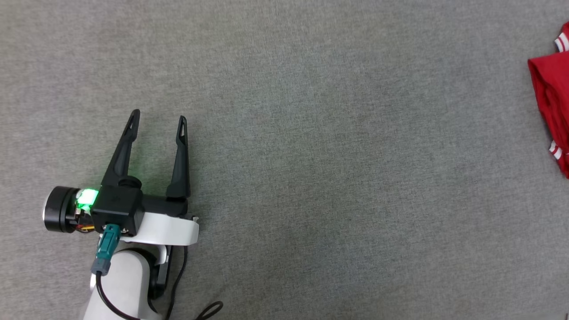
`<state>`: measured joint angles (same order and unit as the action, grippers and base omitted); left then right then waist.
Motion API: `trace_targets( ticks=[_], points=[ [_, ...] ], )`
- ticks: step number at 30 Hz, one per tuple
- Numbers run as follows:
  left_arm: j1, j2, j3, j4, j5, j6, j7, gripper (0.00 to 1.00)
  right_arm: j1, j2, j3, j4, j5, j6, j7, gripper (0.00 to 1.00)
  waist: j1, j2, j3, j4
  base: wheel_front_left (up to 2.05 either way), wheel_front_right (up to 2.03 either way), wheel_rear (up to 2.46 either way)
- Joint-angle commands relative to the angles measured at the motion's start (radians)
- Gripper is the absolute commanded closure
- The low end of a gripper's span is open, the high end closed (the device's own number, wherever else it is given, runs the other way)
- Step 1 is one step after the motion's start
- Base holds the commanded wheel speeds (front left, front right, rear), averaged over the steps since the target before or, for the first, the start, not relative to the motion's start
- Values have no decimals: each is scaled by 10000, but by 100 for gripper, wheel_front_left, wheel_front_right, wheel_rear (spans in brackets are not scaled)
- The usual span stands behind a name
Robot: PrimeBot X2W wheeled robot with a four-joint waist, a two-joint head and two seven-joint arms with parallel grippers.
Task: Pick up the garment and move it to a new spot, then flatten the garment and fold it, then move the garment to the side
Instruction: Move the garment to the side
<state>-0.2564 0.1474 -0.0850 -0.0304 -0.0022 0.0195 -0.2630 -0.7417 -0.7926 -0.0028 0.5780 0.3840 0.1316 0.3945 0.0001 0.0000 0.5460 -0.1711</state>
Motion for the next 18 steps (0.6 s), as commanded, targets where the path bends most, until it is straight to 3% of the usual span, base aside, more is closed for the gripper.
trace_targets(
  ticks=[1, 8, 13, 18],
  points=[
    [120, -51, 7, 45, -39, 83, -22, 0, 57, 99, -245, -44, -352, -17, -192, 0, -1, 0, -315, 120, 0, 0, 0],
    [604, -189, -18, 178, -155, 200, -22, 0, 495, 473, -706, -934, -1179, -17, -1194, 0, -1, 0, -1333, 345, 0, 0, 0],
    [1124, -321, -28, 317, -251, 326, -22, 0, 786, 1060, -999, -2126, -1622, -19, -2548, 0, -1, 0, -2179, 548, 0, 0, 0],
    [1483, -447, -66, 473, -322, 378, -20, 0, 1146, 2044, -1144, -3244, -1943, -16, -3683, 0, -1, 0, -2829, 895, 0, 0, 0]
  ],
)
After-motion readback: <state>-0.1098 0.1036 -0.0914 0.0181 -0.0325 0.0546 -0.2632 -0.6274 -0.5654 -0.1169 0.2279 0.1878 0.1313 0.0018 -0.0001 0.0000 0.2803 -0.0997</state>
